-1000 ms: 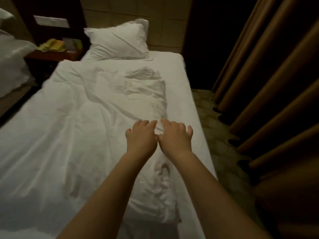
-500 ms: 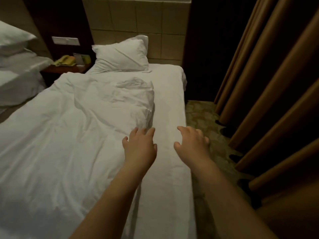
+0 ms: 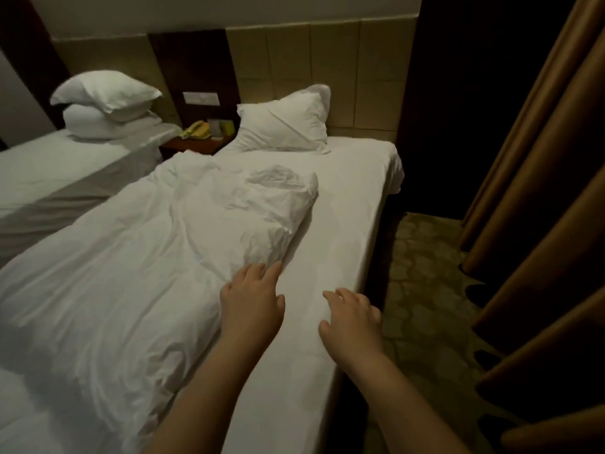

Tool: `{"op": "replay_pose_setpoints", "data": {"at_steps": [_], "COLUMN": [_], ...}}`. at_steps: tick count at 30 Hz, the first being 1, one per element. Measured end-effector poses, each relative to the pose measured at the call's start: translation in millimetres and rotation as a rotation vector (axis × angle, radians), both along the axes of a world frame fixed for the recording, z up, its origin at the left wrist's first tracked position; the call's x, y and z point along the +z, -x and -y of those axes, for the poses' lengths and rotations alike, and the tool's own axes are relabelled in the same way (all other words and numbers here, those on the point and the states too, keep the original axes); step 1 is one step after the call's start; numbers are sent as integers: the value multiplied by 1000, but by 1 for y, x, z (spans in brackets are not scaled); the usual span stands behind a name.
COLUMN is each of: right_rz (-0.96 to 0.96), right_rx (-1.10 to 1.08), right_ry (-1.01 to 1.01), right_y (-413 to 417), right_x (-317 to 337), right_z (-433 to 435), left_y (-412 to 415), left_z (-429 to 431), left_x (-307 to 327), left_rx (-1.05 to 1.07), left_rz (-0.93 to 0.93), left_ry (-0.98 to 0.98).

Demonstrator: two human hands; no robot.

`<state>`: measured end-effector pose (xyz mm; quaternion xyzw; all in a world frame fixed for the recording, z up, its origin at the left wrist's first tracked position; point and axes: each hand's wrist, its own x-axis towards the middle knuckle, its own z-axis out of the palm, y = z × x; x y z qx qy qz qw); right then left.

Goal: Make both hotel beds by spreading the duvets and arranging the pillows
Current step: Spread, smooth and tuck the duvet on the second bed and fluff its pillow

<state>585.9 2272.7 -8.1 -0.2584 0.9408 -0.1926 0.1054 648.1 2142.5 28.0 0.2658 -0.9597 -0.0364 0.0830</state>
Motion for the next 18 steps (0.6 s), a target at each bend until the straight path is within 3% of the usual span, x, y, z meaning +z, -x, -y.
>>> {"op": "replay_pose_setpoints", "data": {"at_steps": [5,12,18], "right_rz": [50,-117,-109], "right_rx": [84,81,124], "right_ry": [-105,-106,-157], "right_y": [61,234,360], "right_x": [-29,-5,13], "right_z": [-8,29,59], "left_y": [60,250,371], "left_z": [1,38,73], "left_x": [-30,-26,-12], "left_rx": [11,-19,-6], "left_rz": [72,48,65], "left_ry": [-51,-87,-97]}}
